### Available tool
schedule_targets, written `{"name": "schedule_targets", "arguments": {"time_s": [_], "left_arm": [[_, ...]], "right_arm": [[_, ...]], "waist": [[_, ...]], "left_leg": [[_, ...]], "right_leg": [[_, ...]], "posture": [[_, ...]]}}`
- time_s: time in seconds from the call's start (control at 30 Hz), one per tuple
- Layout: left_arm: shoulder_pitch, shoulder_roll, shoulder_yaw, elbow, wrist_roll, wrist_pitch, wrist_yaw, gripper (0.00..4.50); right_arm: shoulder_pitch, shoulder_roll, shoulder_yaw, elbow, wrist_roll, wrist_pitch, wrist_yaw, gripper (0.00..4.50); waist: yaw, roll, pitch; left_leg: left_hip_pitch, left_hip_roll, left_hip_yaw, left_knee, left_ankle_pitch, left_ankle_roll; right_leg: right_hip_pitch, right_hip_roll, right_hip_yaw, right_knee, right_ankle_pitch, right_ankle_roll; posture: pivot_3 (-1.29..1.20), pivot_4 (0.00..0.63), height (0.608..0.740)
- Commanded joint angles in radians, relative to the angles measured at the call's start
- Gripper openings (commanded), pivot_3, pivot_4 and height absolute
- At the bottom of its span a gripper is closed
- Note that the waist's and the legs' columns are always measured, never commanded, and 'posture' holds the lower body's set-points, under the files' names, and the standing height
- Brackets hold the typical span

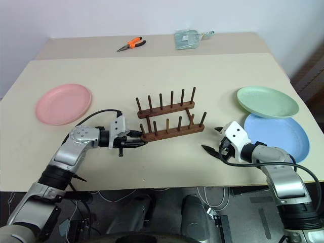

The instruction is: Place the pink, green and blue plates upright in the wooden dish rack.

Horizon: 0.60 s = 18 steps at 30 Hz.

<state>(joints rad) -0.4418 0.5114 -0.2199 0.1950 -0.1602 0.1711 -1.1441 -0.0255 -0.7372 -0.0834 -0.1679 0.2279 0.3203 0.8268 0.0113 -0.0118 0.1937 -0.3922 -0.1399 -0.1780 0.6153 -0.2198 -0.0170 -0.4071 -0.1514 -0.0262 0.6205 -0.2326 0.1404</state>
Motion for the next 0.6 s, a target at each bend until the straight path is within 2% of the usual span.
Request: {"name": "schedule_targets", "arguments": {"time_s": [0.03,0.07,0.1,0.23,0.27,0.33,0.37,0.5,0.53,0.6], "left_arm": [[0.019,0.052,0.048,-0.017,0.006,0.049,0.039,3.58],[0.042,0.079,0.069,-0.038,-0.003,0.064,0.041,4.1],[0.068,0.107,0.089,-0.06,-0.009,0.076,0.045,4.42],[0.183,0.191,0.143,-0.161,-0.043,0.158,0.06,4.42],[0.219,0.205,0.159,-0.207,-0.075,0.196,0.053,4.47],[0.308,0.223,0.183,-0.351,-0.179,0.299,0.028,3.93],[0.341,0.221,0.181,-0.419,-0.22,0.338,0.026,3.66],[0.33,0.121,0.066,-0.51,-0.194,0.411,0.137,1.68],[0.314,0.089,0.044,-0.5,-0.173,0.415,0.171,1.66],[0.295,0.05,0.024,-0.482,-0.146,0.411,0.22,1.66]], "right_arm": [[0.022,-0.007,-0.017,-0.051,0.012,0.004,0.002,4.5],[0.029,-0.012,-0.024,-0.058,0.016,0.006,0.005,4.5],[0.035,-0.016,-0.029,-0.062,0.018,0.006,0.008,4.5],[0.038,-0.024,-0.026,-0.066,0.019,-0.001,0.02,4.5],[0.034,-0.022,-0.027,-0.067,0.028,0.007,0.022,4.24],[0.026,-0.022,-0.017,-0.078,0.046,0.025,0.041,3.62],[0.019,-0.019,-0.008,-0.082,0.049,0.032,0.047,3.15],[-0.023,0.013,0.058,-0.06,0.006,0.036,0.024,0.95],[-0.035,0.02,0.076,-0.05,-0.01,0.041,0.012,0.57],[-0.049,0.028,0.096,-0.038,-0.029,0.047,-0.003,0.57]], "waist": [[-0.001,0.0,0.0],[-0.003,0.0,0.0],[-0.006,0.0,0.0],[-0.019,0.002,-0.001],[-0.019,0.002,-0.001],[-0.024,0.002,-0.001],[-0.024,0.002,-0.001],[-0.009,0.003,-0.001],[-0.002,0.003,-0.002],[0.005,0.002,-0.002]], "left_leg": [[0.0,0.0,0.0,0.0,0.0,0.0],[0.0,0.0,0.0,0.0,0.0,0.0],[0.0,0.0,0.0,0.0,0.0,0.0],[0.001,0.001,0.001,-0.001,0.0,0.0],[0.001,0.001,0.001,-0.001,0.0,0.0],[0.001,0.001,0.002,-0.001,0.0,0.0],[0.001,0.001,0.002,-0.001,0.0,0.0],[0.001,0.001,0.004,-0.001,-0.001,0.001],[0.001,0.001,0.004,0.0,-0.001,0.001],[0.001,0.001,0.005,0.0,-0.001,0.001]], "right_leg": [[0.0,0.0,0.0,0.0,0.0,0.0],[0.0,0.0,0.0,0.0,0.0,0.0],[0.0,0.0,0.0,0.0,0.0,0.0],[-0.001,0.001,0.002,0.001,0.0,0.0],[-0.001,0.001,0.002,0.001,0.0,0.0],[-0.001,0.001,0.003,0.0,0.0,0.0],[-0.001,0.001,0.004,0.0,0.0,0.0],[-0.001,0.001,0.006,0.0,-0.001,-0.001],[-0.001,0.001,0.006,0.0,0.0,-0.001],[0.0,0.001,0.007,0.0,0.0,-0.001]], "posture": [[0.0,0.15,0.739],[0.0,0.15,0.739],[0.0,0.15,0.739],[0.0,0.15,0.739],[0.0,0.15,0.739],[0.0,0.15,0.739],[0.0,0.15,0.739],[0.0,0.15,0.739],[0.0,0.15,0.739],[0.0,0.15,0.739]]}}
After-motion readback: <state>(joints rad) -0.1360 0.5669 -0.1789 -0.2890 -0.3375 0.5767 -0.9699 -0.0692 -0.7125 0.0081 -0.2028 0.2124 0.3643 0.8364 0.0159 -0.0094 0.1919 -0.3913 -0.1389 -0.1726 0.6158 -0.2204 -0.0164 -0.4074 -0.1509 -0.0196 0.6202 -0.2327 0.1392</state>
